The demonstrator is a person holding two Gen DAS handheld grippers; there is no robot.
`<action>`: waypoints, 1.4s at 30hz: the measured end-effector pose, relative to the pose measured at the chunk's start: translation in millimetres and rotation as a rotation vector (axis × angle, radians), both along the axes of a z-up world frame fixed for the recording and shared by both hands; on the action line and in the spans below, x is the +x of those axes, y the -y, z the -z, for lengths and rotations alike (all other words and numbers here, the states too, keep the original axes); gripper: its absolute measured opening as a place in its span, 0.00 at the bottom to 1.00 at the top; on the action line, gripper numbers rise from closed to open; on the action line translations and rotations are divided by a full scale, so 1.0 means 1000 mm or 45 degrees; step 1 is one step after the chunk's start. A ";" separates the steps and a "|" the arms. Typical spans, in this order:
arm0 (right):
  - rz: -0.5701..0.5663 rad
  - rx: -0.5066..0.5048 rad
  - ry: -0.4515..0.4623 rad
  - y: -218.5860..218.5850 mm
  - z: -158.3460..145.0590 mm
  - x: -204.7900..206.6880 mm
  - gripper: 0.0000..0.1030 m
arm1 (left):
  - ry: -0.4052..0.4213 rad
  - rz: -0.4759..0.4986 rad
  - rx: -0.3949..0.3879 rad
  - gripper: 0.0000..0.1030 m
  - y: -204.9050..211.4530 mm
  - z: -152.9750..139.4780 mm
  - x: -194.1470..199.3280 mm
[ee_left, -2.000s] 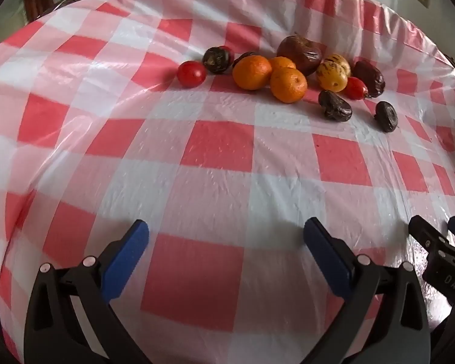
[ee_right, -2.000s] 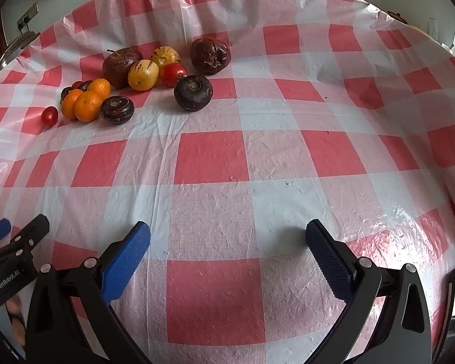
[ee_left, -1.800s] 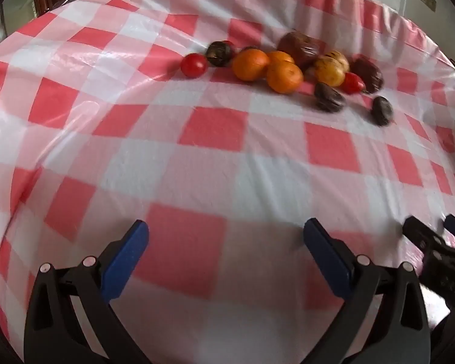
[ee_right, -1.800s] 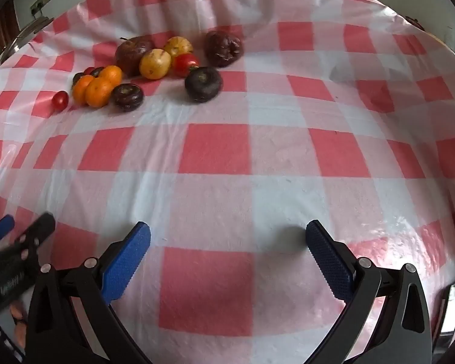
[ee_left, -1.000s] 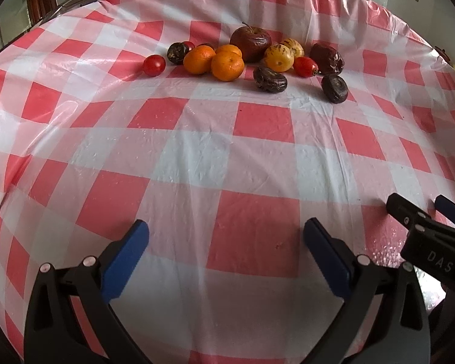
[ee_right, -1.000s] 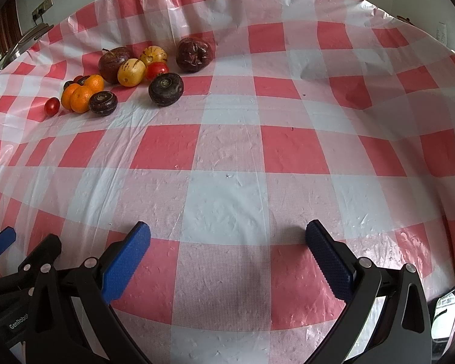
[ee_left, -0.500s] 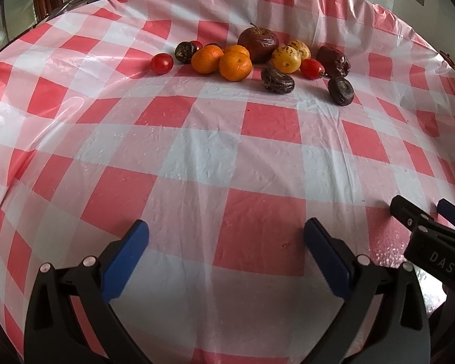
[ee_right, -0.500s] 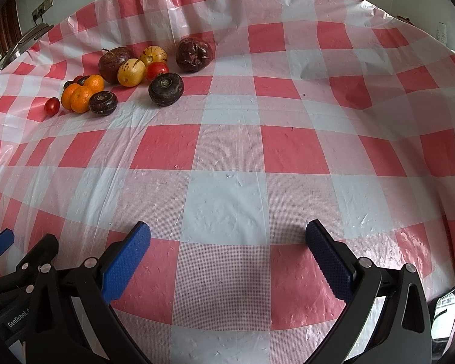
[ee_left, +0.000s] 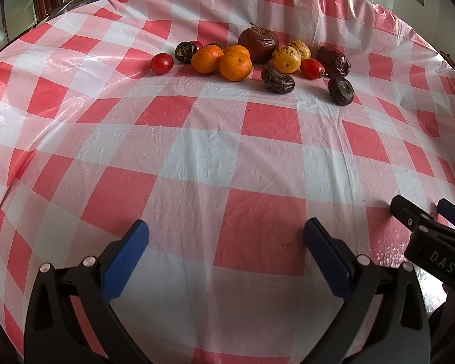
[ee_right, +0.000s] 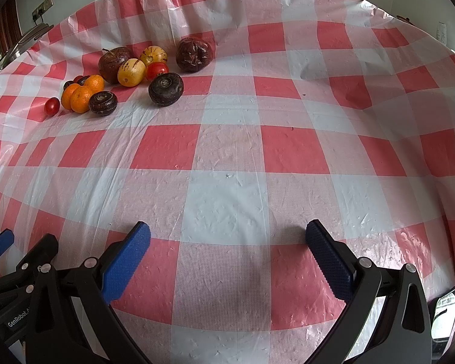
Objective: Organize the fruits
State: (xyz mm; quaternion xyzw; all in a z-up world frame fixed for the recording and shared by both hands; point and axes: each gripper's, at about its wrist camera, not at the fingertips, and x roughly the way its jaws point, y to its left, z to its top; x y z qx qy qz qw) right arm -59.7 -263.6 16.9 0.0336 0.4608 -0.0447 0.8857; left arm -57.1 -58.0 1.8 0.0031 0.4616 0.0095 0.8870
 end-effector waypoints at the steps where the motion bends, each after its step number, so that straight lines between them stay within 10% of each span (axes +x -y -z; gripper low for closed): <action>1: 0.000 0.000 0.000 0.000 0.000 0.000 0.96 | 0.000 -0.001 0.000 0.99 0.000 0.000 0.000; 42: -0.002 -0.002 -0.004 0.000 0.000 0.000 0.96 | -0.003 -0.011 0.004 0.99 0.004 0.000 -0.001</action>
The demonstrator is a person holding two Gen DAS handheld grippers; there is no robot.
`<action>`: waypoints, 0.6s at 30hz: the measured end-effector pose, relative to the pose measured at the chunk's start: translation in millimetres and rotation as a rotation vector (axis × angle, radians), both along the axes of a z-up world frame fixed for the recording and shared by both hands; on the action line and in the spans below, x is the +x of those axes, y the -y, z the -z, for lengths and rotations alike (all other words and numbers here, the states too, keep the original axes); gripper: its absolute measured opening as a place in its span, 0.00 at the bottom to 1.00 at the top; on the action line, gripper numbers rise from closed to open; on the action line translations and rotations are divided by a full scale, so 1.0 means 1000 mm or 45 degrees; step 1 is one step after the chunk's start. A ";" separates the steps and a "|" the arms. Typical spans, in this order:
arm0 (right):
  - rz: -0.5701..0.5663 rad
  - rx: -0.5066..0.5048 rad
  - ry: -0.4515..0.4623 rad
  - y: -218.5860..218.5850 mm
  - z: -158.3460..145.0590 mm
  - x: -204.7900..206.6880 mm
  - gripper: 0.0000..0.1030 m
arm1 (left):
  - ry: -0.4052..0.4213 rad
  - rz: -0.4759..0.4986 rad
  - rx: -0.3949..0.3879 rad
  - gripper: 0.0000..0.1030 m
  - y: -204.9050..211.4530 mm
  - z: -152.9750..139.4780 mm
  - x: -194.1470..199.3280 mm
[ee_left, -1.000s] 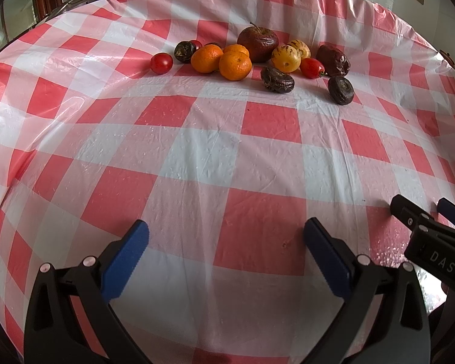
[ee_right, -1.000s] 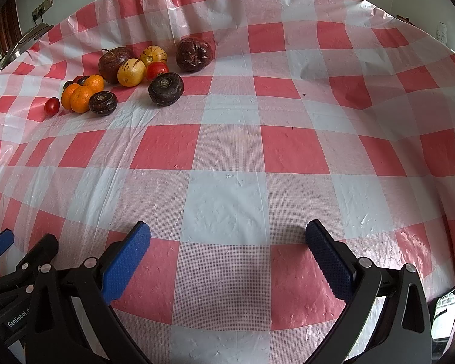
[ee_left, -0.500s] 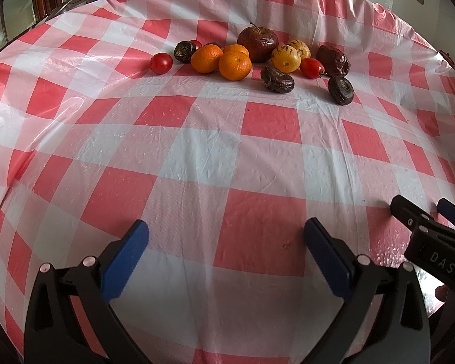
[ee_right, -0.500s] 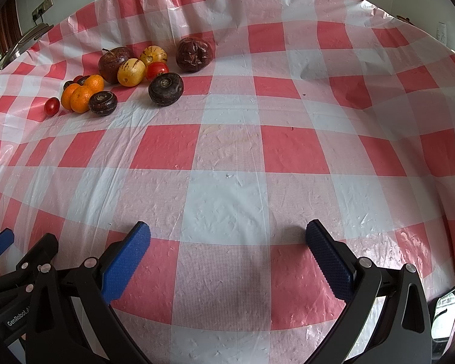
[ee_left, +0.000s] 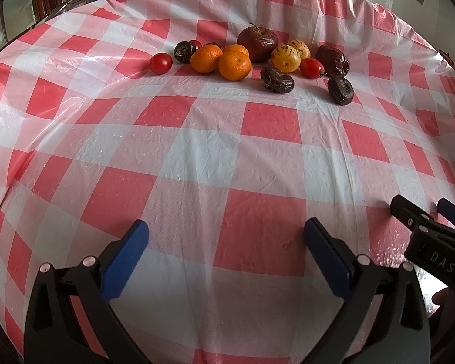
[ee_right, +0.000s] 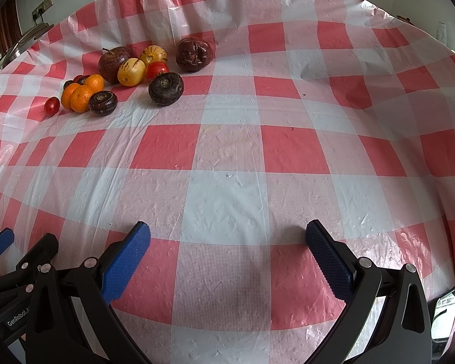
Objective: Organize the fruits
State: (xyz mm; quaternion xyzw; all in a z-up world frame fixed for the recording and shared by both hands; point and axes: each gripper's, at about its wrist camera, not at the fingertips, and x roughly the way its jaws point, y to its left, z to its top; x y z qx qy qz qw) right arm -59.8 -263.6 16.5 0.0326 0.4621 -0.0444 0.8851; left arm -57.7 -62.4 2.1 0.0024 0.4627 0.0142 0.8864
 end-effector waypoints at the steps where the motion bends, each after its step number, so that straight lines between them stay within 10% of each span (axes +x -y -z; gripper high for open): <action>1: 0.000 -0.001 -0.002 0.000 0.000 0.000 0.96 | 0.000 0.000 0.000 0.99 0.000 0.000 0.000; 18: -0.028 0.005 -0.051 -0.001 0.002 0.010 0.96 | -0.007 0.026 -0.009 0.99 -0.001 0.001 0.000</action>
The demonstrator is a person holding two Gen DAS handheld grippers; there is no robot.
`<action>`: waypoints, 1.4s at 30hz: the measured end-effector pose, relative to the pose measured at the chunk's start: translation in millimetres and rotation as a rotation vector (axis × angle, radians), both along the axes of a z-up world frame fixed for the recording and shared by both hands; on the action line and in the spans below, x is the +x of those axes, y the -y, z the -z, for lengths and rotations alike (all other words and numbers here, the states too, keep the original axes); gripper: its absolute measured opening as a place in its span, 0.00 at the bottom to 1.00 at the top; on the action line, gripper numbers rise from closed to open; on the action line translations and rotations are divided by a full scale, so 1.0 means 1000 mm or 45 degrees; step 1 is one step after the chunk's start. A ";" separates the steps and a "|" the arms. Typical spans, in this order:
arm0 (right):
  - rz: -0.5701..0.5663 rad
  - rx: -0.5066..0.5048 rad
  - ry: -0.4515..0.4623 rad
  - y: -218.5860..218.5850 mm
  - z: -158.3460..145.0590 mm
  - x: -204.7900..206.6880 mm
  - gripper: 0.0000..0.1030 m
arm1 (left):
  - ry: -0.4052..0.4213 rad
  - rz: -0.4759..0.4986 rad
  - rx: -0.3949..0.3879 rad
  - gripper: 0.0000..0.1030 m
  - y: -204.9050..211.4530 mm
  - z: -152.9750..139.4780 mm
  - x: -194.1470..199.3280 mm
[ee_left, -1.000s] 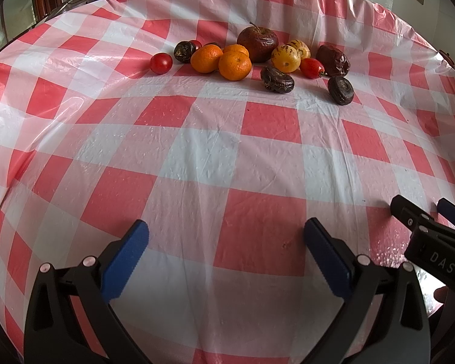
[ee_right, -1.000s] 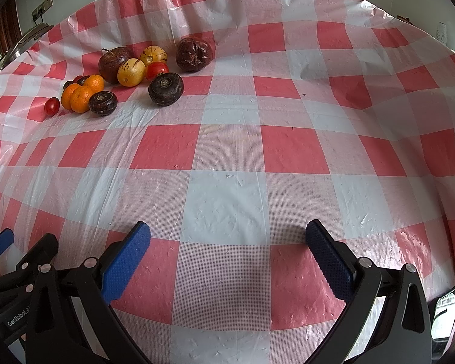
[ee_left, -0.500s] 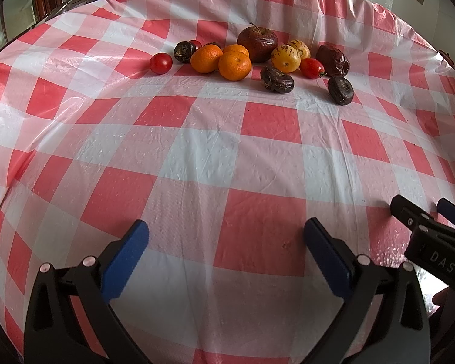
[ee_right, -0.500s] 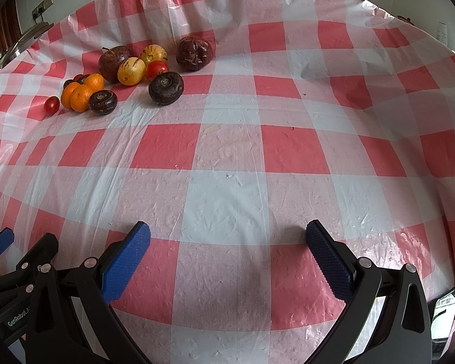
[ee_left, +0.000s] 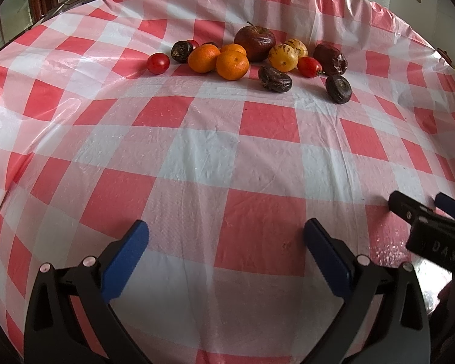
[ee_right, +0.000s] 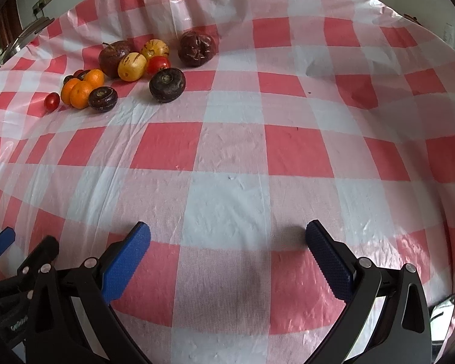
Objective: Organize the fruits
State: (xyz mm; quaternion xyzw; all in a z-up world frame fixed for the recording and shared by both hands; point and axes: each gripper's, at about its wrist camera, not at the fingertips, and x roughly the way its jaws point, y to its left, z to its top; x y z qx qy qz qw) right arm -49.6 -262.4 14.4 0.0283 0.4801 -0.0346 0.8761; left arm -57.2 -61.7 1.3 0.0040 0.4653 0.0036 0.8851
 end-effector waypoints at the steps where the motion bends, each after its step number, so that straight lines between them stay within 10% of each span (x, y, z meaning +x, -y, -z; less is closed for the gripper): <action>1: -0.002 0.006 -0.001 0.000 0.000 0.003 0.96 | 0.004 0.000 -0.014 0.99 -0.001 0.000 0.000; 12: -0.108 0.059 0.129 -0.022 -0.014 0.081 0.93 | 0.078 -0.129 -0.253 0.99 -0.033 -0.009 -0.004; 21: -0.207 -0.005 0.060 -0.051 0.000 0.146 0.63 | 0.084 -0.151 -0.254 0.99 -0.035 -0.009 -0.004; 23: -0.236 -0.006 0.084 -0.051 -0.002 0.144 0.39 | 0.087 -0.156 -0.249 0.99 -0.035 -0.009 -0.004; 42: 0.114 0.235 0.294 0.025 -0.013 0.048 0.39 | 0.213 0.013 -0.063 0.86 0.019 -0.032 0.104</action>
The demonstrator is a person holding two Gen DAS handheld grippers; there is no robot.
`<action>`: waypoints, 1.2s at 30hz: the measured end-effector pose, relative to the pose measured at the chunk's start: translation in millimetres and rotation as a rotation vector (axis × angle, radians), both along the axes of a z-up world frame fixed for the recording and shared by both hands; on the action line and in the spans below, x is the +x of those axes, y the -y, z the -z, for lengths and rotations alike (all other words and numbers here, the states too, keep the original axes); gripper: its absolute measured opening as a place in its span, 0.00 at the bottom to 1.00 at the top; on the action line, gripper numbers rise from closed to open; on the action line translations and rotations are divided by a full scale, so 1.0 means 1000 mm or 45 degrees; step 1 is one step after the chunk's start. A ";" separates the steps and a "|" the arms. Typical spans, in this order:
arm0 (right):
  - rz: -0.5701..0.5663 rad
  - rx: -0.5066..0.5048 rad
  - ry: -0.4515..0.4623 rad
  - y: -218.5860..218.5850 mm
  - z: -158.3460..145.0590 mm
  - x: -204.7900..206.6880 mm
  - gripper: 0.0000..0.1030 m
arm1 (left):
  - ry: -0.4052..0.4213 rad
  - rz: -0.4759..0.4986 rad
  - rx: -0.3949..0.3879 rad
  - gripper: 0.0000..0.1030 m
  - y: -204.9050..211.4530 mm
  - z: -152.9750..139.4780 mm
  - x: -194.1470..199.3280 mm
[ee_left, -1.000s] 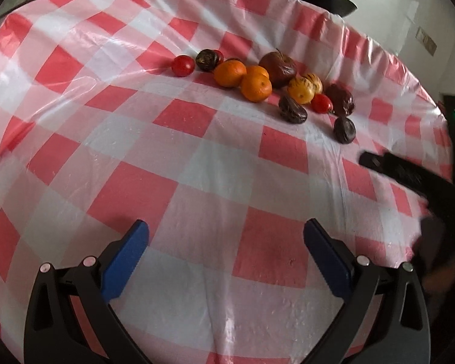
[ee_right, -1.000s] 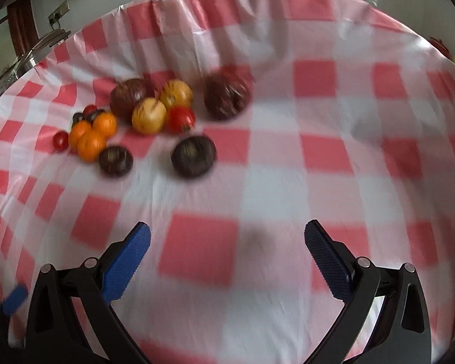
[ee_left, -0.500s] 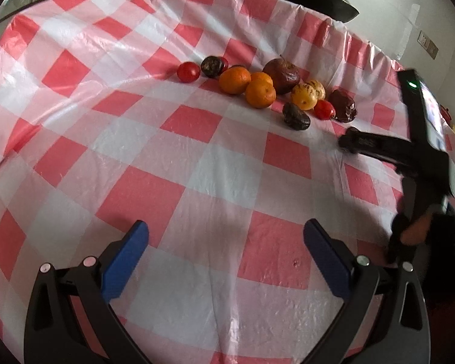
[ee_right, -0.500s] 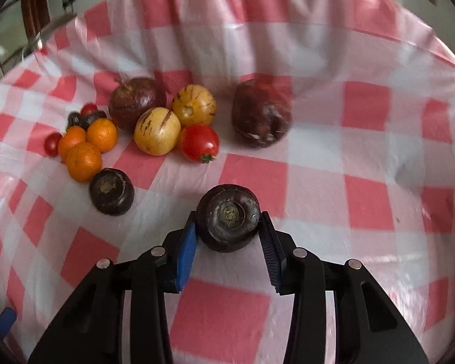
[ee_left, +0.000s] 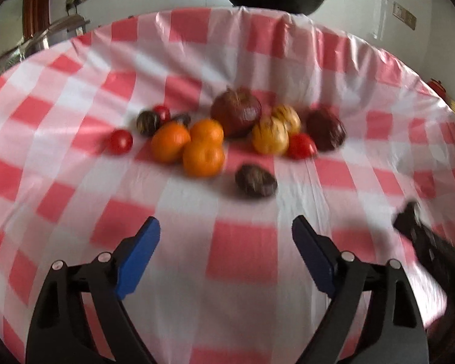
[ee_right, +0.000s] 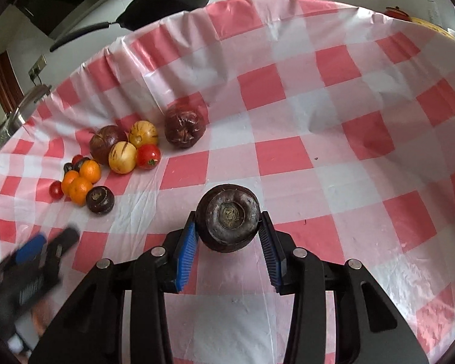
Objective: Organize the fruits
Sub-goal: 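Grasp an orange with the left gripper while the right gripper holds the dark fruit, then carry the orange and dark fruit with both grippers over the white box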
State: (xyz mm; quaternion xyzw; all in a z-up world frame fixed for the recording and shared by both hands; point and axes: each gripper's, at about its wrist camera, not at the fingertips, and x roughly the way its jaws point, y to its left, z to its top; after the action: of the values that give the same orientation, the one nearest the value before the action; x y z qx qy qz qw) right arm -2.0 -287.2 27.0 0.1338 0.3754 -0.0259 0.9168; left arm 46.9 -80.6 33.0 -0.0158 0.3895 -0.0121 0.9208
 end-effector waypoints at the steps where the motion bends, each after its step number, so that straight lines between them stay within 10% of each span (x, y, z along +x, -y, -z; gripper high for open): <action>1: 0.000 0.000 0.011 0.000 -0.001 -0.002 0.39 | 0.002 -0.032 -0.015 0.86 -0.004 -0.001 0.007; 7: -0.003 0.077 -0.003 0.007 0.005 0.003 0.39 | -0.079 -0.230 -0.236 0.78 -0.047 0.007 0.044; 17: -0.025 0.118 -0.016 0.008 0.008 0.005 0.39 | -0.172 -0.352 -0.192 0.67 -0.038 0.019 0.092; 20: -0.027 0.126 -0.015 0.008 0.008 0.005 0.40 | -0.165 -0.321 -0.199 0.46 -0.034 0.023 0.094; 36: -0.007 0.156 -0.009 0.011 0.009 0.005 0.39 | -0.007 -0.304 -0.305 0.40 -0.076 0.015 -0.025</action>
State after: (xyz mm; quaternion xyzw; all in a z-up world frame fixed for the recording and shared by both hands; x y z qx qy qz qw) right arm 3.1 -298.4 17.6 0.1886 0.3799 -0.0010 0.9056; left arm 22.3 -4.7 18.3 -0.1715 0.3830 0.0510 0.9062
